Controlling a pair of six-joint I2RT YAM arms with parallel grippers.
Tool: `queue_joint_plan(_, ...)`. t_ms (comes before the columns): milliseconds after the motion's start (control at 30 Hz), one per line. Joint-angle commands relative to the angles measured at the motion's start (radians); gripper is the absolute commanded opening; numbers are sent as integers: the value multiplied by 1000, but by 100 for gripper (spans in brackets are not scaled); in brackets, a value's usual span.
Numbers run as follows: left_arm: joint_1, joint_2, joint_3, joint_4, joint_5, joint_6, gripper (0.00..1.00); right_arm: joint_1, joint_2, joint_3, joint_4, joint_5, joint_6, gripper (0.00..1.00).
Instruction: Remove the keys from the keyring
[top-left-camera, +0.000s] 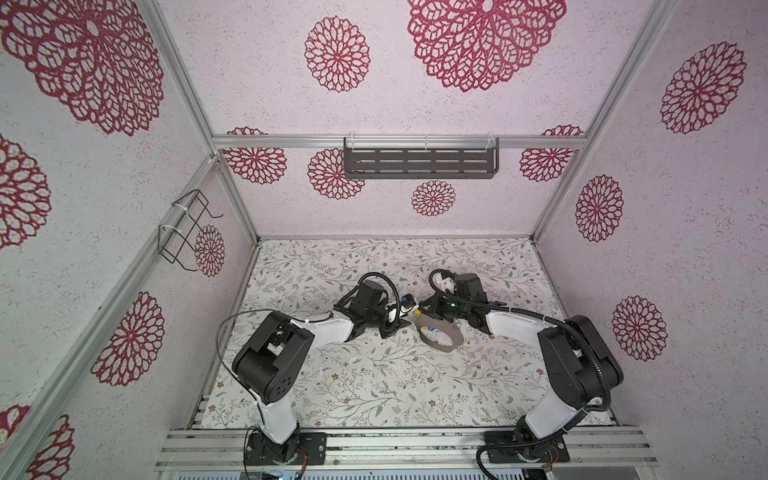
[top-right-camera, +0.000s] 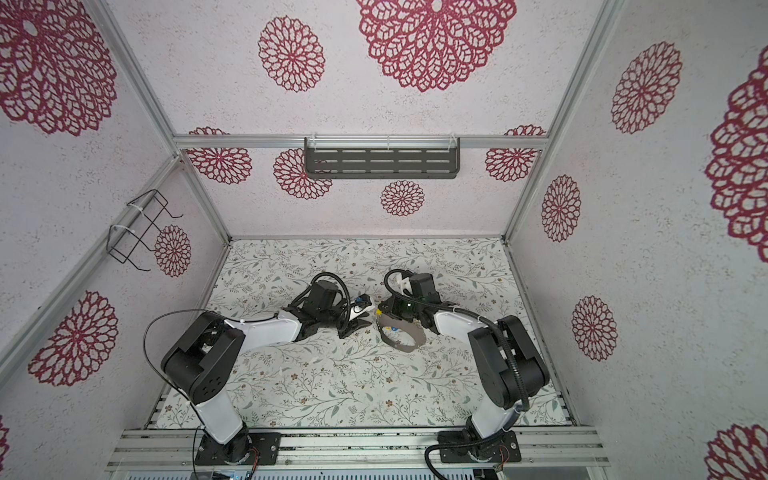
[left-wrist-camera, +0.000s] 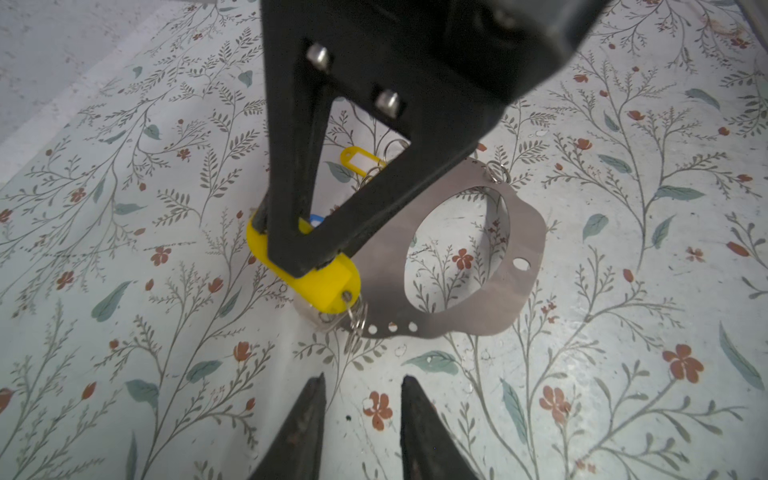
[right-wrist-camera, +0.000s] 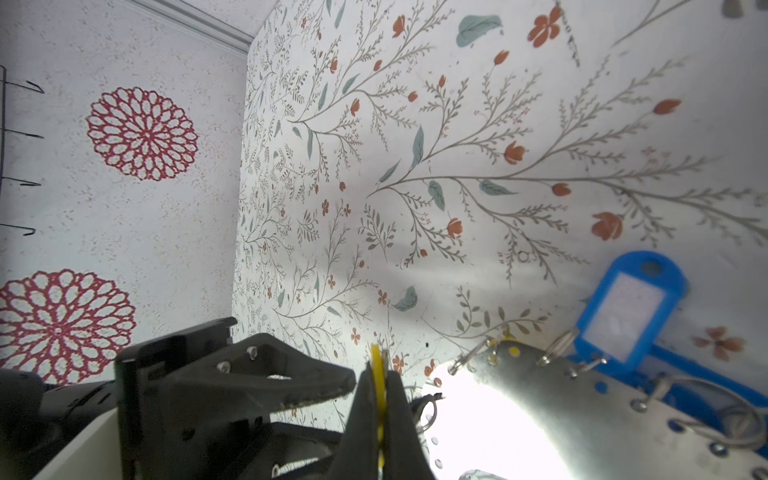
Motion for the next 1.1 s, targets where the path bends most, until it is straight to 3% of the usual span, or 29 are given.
queue_joint_plan(0,-10,33,16,0,25,12,34,-7,-58,3,10,-17,-22,0)
queue_joint_plan(467,-8,37,43,9,-45,-7,34,-9,-99,1,0,-36,-22,0)
queue_joint_plan(933,-25,48,81,-6,7,-72,35,-10,-113,-14,6,-39,-21,0)
queue_joint_plan(1067,-29,58,98,-14,11,-74,31,-13,-115,-12,6,-40,-19,0)
